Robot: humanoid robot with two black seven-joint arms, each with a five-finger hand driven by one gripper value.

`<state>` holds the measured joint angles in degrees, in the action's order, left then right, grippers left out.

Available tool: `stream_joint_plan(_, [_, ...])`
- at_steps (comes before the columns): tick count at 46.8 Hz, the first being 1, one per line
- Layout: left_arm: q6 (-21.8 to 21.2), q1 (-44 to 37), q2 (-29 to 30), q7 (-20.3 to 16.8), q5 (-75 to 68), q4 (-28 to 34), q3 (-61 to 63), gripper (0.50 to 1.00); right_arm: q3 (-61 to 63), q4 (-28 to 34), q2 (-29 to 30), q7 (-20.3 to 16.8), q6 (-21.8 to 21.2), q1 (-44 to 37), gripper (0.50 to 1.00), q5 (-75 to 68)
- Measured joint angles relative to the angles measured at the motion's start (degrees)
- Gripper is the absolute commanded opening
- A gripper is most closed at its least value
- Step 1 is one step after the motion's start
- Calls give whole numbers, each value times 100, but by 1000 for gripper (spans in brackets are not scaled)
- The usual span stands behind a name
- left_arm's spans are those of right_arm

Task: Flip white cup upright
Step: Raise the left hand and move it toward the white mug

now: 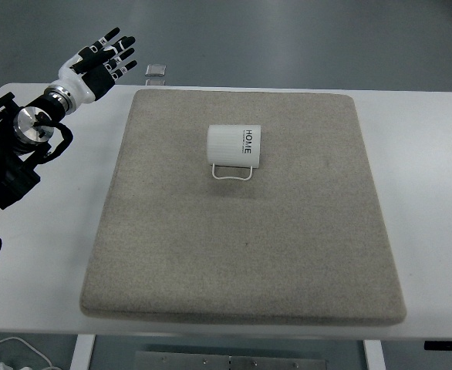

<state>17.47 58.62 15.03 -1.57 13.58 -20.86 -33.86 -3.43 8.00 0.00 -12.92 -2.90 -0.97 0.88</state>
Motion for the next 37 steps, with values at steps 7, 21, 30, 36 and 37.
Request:
stream_joint_plan(7, [2,13,0,-5,-17,-5,11,994,0,0,0,0,0,0,930,0])
stream_joint_plan(21, [5,112,17,7,-15,-8,19,994,0,0,0,0,0,0,930,0])
stream_joint_plan(30, [-19,192,65,28,-33,-8,27,992,0,0,0,0,0,0,930,0])
stream_joint_plan(36, [11,253,74,21,-206,-7,29,992,0,0,0,0,0,0,930,0])
stream_joint_plan(37, [16,266,74,12,-286,-7,29,992,0,0,0,0,0,0,930,0])
